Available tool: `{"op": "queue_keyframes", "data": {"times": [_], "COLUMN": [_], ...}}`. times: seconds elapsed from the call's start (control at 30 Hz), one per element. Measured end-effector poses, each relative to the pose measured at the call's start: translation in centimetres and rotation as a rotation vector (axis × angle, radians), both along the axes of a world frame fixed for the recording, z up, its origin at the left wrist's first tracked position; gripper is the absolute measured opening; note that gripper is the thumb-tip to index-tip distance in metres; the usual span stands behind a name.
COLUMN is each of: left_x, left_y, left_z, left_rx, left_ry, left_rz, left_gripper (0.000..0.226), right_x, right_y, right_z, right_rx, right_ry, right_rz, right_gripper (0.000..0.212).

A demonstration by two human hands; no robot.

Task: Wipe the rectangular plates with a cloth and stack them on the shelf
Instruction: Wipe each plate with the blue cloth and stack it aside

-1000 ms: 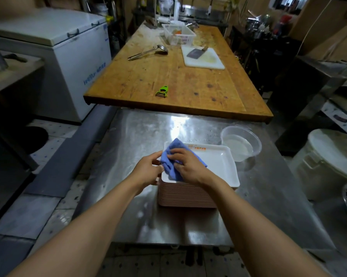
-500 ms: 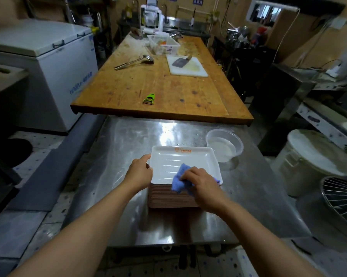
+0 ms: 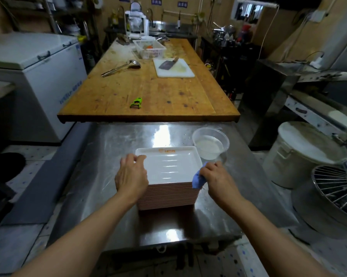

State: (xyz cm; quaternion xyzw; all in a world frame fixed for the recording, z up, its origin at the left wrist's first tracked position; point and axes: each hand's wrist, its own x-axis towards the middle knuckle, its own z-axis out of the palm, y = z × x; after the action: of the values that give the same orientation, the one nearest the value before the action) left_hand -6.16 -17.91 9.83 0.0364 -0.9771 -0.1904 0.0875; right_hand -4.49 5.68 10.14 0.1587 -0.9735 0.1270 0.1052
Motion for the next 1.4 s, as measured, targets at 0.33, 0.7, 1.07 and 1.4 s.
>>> {"op": "queue_keyframes", "data": {"times": [0.33, 0.7, 1.07, 1.4], "left_x": [1.2, 0.6, -0.5, 1.8], "left_y": [4.7, 5.1, 4.4, 3.4], "left_z": [-1.2, 1.2, 9.9, 14.1], "left_rx": [-0.125, -0.01, 0.481, 1.117], "left_ry": [0.158, 0.247, 0.27, 0.204], "left_rz": [-0.399, -0.328, -0.163, -0.154], "left_gripper": [0.026, 0.007, 0.013, 0.02], "right_x": [-0.9, -1.3, -1.7, -1.3], "right_y": [3.9, 3.7, 1.2, -8.4], "right_z": [-2.3, 0.6, 9.4, 15.3], "right_rx": [-0.431, -0.588, -0.724, -0.668], "right_ry": [-0.075, 0.006, 0.299, 0.445], "right_rz": [-0.289, -0.276, -0.219, 0.085], "right_gripper": [0.035, 0.028, 0.032, 0.049]}}
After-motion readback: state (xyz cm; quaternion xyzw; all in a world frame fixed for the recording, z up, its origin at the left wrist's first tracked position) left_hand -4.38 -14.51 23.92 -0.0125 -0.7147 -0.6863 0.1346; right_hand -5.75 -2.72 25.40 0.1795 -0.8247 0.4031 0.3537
